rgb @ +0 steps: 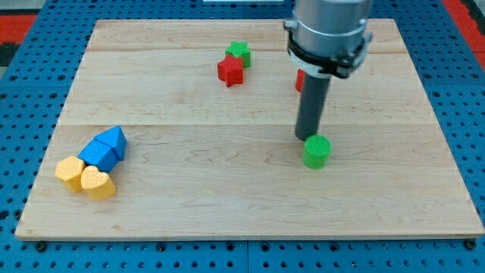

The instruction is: Slide red circle towards center

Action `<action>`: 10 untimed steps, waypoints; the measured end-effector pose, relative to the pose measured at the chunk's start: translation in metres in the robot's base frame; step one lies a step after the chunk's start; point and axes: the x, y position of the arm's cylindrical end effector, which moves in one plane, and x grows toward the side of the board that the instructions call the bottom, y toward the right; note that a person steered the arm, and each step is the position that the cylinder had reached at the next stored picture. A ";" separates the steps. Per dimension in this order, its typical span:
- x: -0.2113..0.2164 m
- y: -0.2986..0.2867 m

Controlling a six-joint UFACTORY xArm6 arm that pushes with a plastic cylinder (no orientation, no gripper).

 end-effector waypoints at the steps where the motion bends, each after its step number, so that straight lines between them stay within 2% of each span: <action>1: -0.019 0.012; 2: -0.042 0.067; 3: -0.093 0.100; 4: -0.138 0.095; 6: -0.098 0.013; 7: -0.135 0.056; 8: -0.163 0.022; 9: -0.150 -0.014; 10: -0.099 -0.018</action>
